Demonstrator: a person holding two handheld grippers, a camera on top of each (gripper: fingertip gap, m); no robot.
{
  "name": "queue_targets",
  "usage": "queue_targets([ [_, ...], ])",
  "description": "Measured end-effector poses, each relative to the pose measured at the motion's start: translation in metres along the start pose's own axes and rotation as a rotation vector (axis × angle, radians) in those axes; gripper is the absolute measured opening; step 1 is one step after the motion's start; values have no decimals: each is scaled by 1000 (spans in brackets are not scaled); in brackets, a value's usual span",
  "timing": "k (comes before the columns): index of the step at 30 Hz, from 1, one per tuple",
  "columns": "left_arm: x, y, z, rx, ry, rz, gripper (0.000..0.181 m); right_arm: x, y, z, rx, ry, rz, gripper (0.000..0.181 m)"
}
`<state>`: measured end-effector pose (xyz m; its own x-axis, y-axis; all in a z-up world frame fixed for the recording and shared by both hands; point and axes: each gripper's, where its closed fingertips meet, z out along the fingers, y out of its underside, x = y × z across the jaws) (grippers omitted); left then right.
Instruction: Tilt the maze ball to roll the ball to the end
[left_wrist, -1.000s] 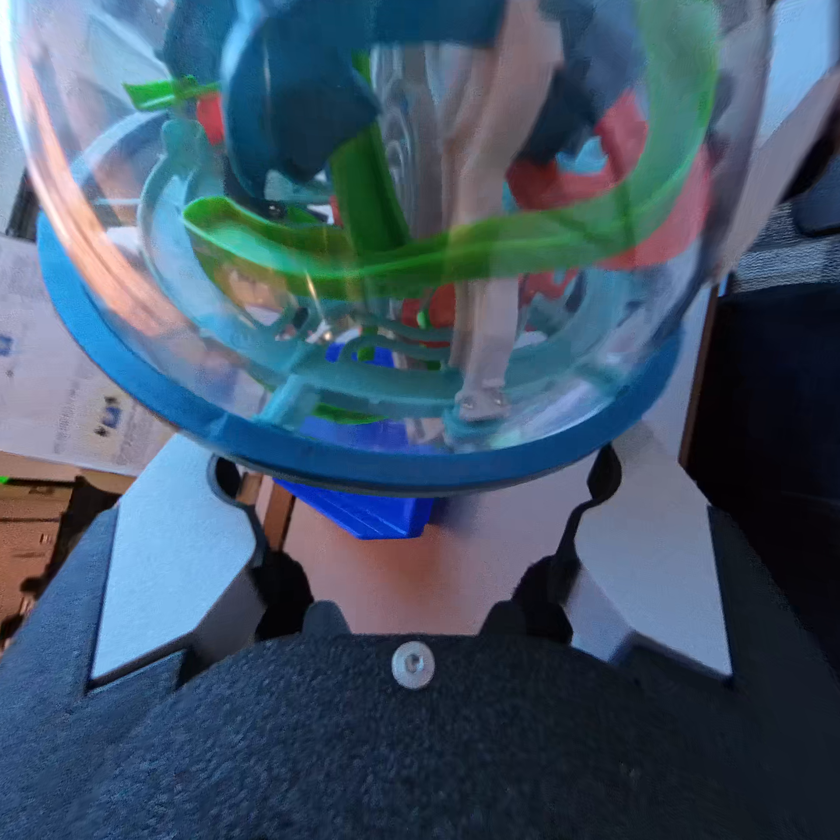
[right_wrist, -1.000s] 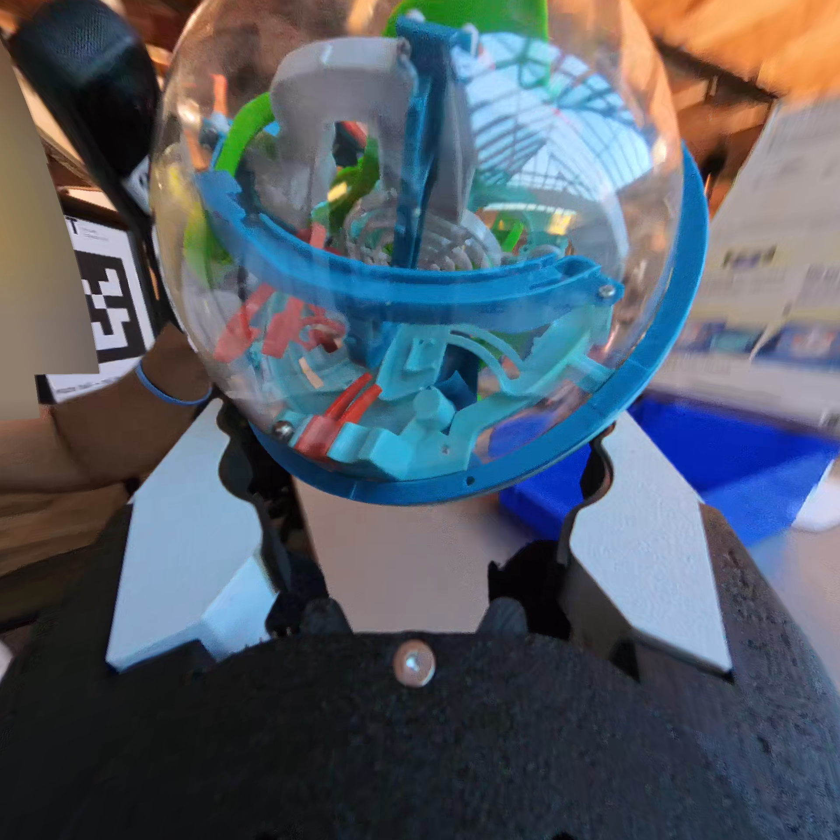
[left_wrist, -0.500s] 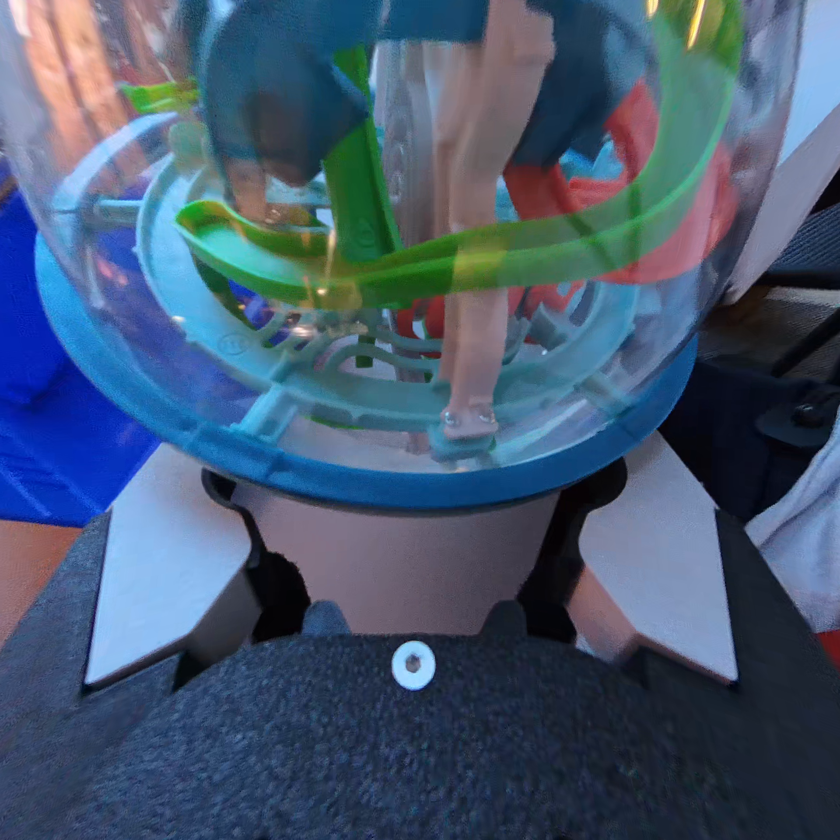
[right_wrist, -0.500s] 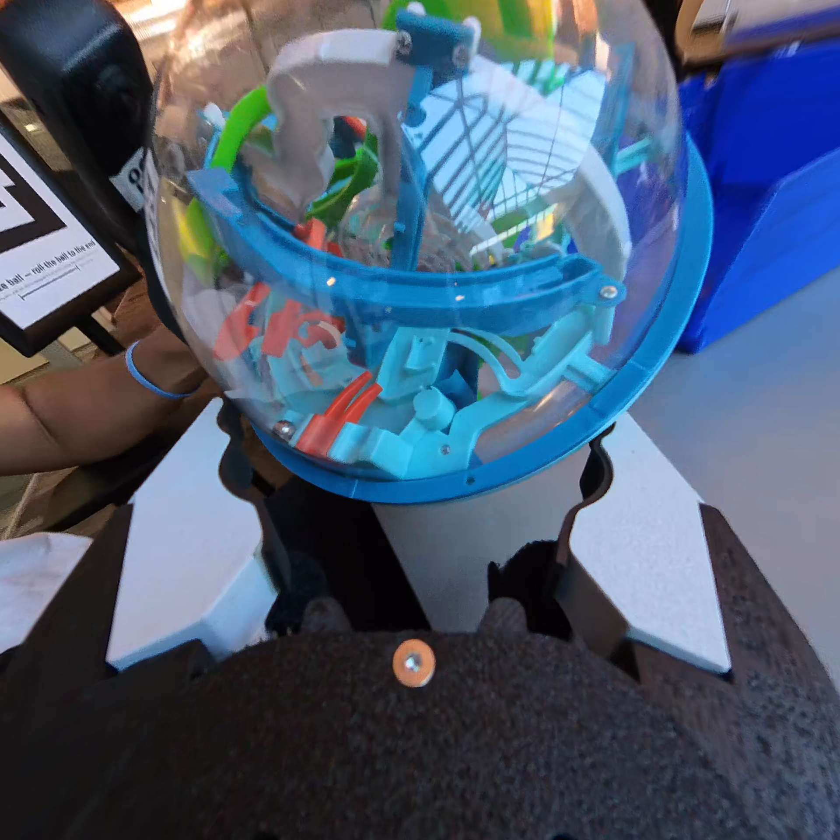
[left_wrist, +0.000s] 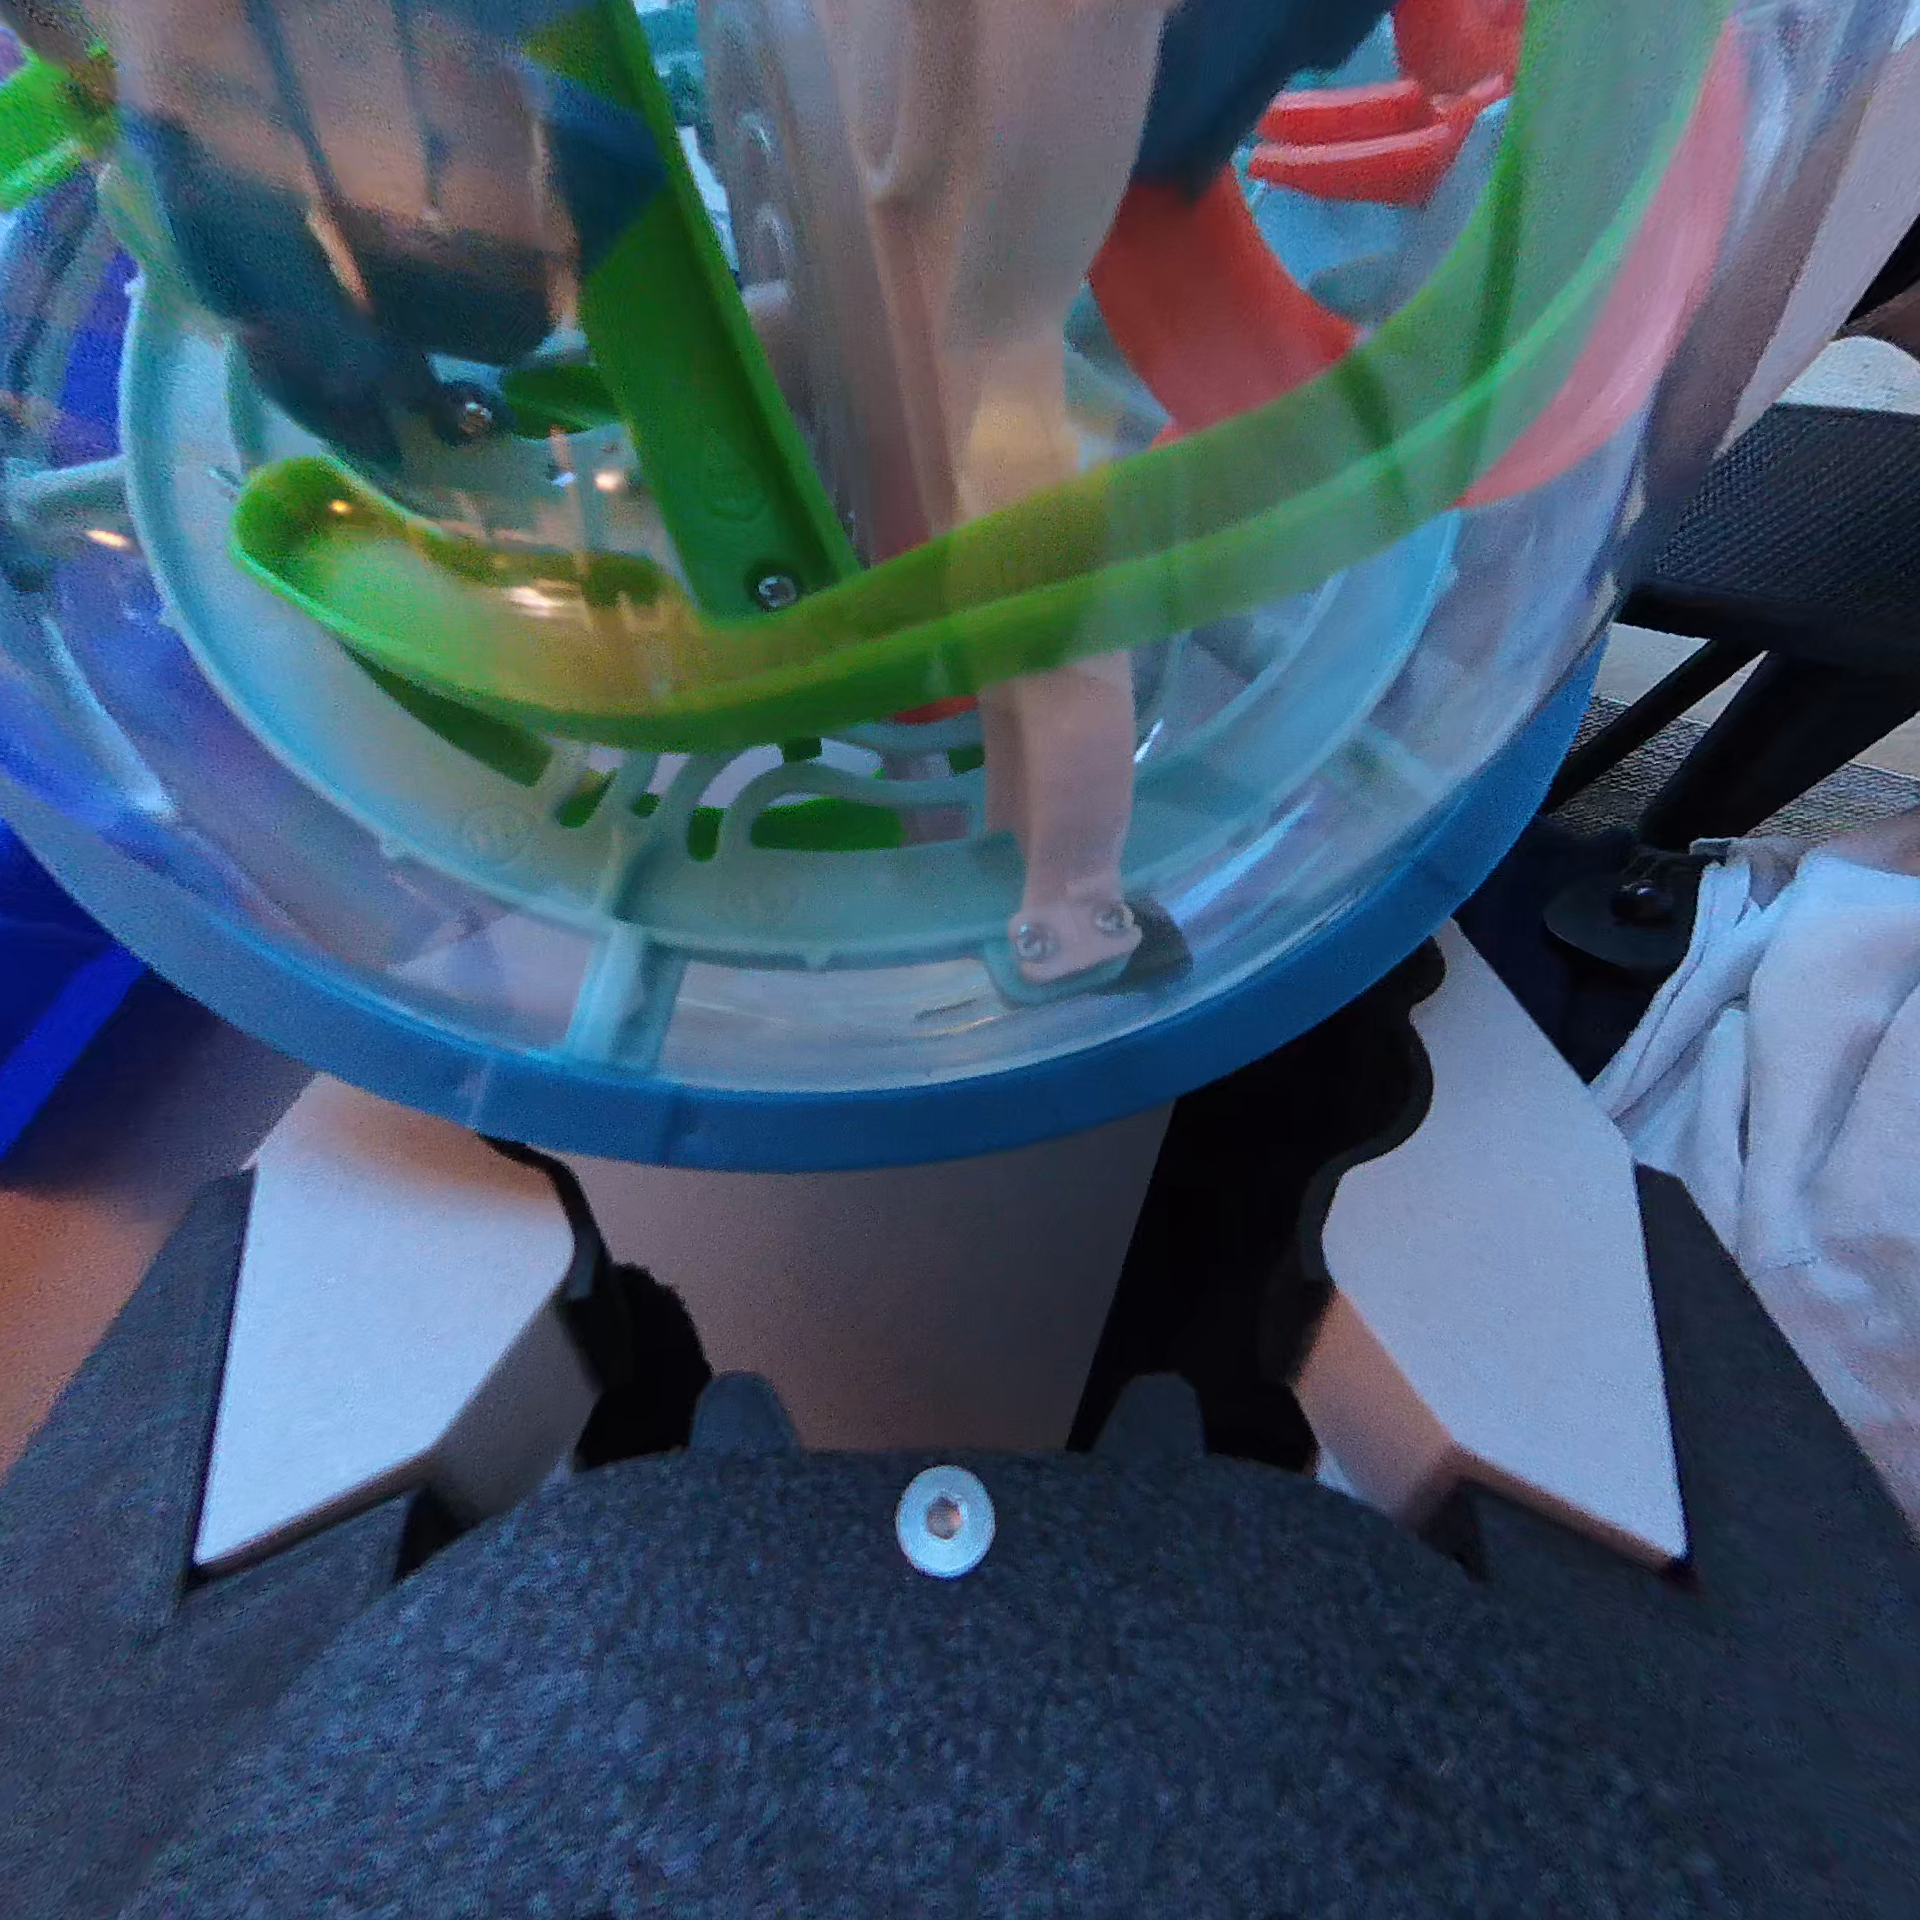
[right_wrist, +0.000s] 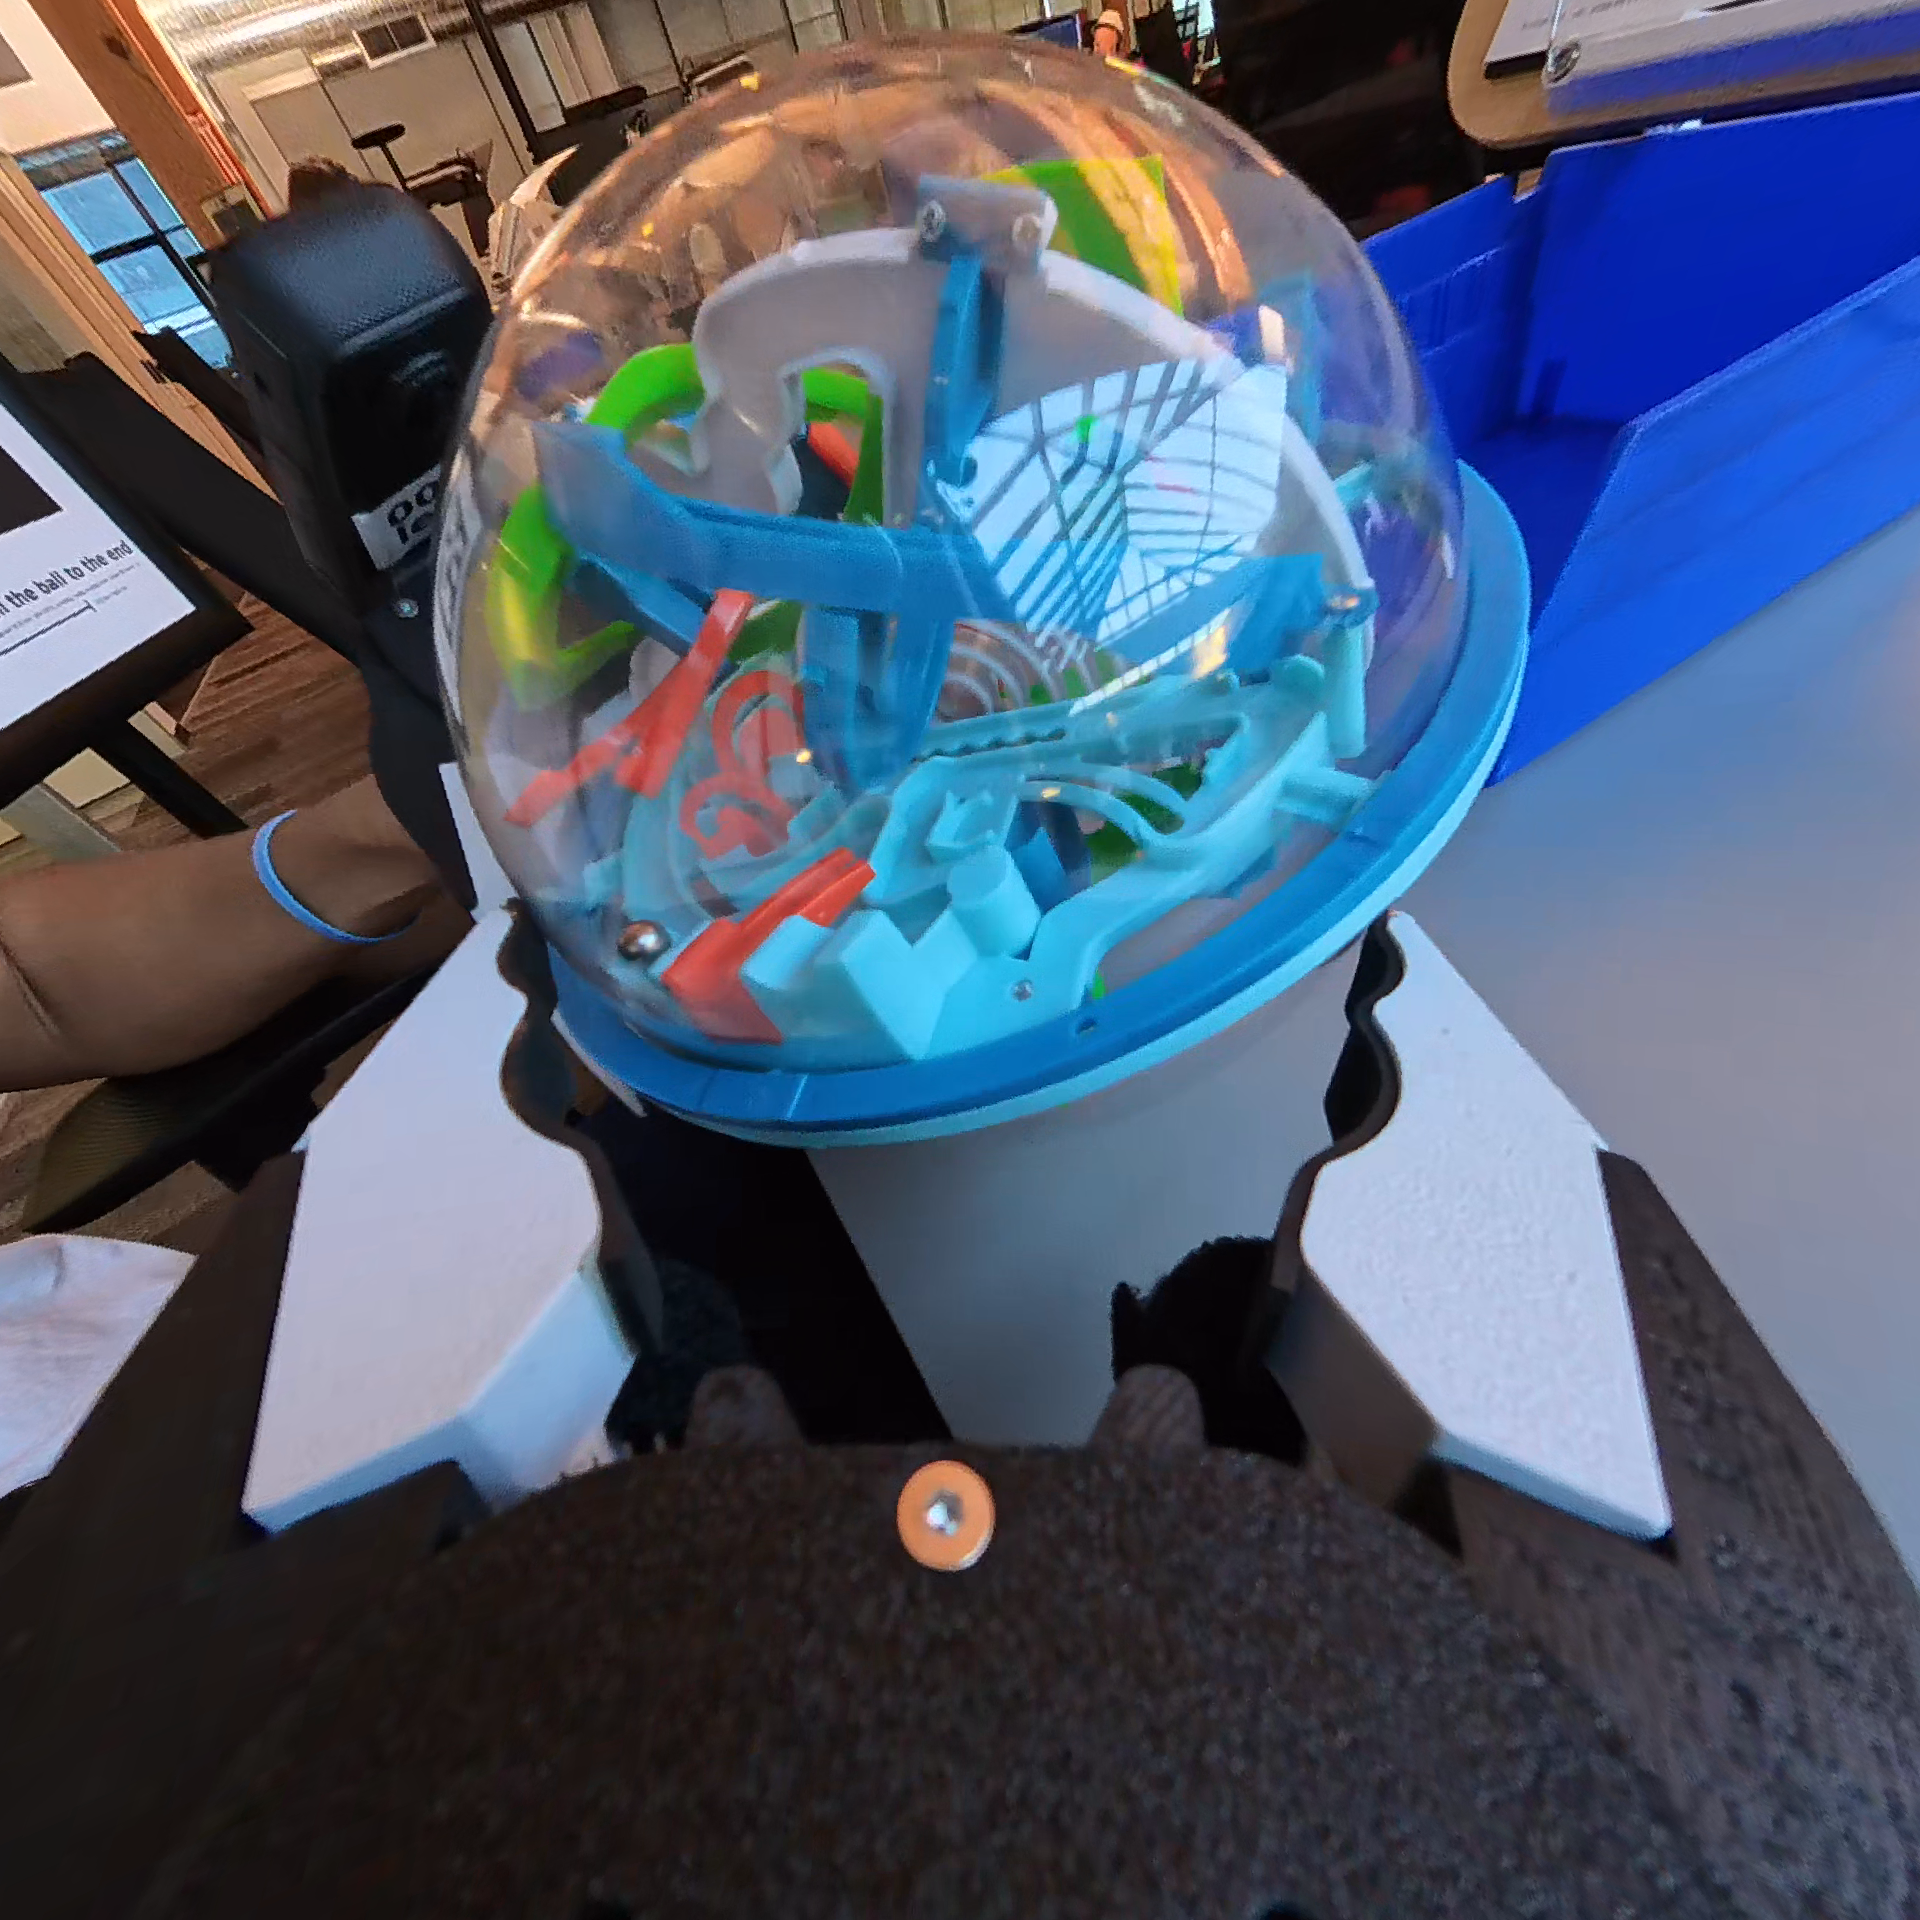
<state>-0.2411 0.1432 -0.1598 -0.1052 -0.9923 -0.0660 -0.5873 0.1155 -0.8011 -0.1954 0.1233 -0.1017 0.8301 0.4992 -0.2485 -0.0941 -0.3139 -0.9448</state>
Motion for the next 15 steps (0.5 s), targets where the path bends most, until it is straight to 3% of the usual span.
queue_targets([
  [15,-5,-4,-5,28,3,-21,158,2,3,4,32,-17,-54,147],
])
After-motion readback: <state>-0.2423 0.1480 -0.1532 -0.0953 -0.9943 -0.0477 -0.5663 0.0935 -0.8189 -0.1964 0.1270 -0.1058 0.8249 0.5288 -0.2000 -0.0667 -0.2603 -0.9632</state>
